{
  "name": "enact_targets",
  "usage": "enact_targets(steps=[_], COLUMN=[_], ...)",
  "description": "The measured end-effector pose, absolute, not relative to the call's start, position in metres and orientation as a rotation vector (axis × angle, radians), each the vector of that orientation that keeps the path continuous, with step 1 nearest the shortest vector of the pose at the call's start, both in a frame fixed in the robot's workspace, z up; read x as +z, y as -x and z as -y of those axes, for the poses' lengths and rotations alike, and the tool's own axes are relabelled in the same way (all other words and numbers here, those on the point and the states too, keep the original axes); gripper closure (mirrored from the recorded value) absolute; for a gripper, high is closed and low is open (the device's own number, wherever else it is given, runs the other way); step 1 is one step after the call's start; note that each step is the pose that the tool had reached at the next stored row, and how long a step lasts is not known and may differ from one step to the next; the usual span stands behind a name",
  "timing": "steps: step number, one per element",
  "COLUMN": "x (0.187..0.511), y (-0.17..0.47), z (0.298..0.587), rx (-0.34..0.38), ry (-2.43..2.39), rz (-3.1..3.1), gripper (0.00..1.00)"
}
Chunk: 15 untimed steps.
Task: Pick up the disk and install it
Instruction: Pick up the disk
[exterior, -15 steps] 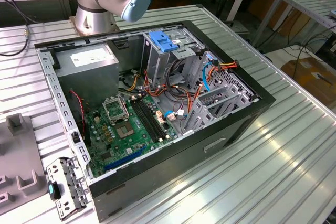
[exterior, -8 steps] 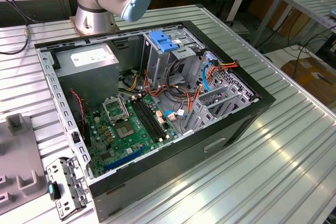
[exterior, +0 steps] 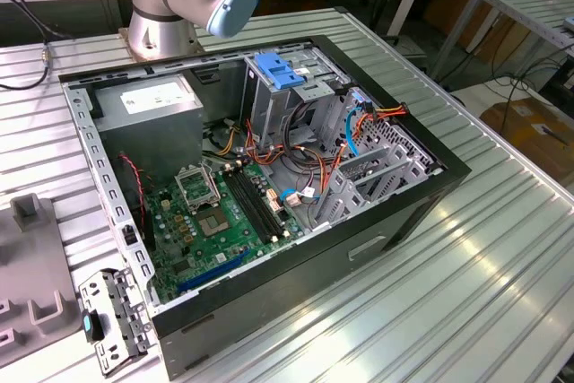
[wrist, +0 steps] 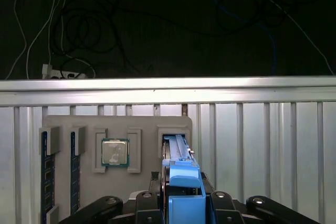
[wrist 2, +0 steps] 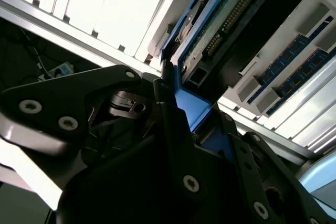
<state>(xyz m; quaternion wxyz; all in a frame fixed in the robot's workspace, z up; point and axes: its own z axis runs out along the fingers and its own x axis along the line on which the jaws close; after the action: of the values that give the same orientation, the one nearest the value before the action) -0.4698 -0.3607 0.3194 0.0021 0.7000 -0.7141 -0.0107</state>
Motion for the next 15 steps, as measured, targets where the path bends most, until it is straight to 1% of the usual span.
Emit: enact_targets(steps=[9,15], x=[0.334,0.334], y=[0.47,0.47], z=[0.361,0.361], rx=[-0.028,-0.026], ry=[-2.194,-2.193], rz=[2.238,2.237], gripper=[0.63,0.63])
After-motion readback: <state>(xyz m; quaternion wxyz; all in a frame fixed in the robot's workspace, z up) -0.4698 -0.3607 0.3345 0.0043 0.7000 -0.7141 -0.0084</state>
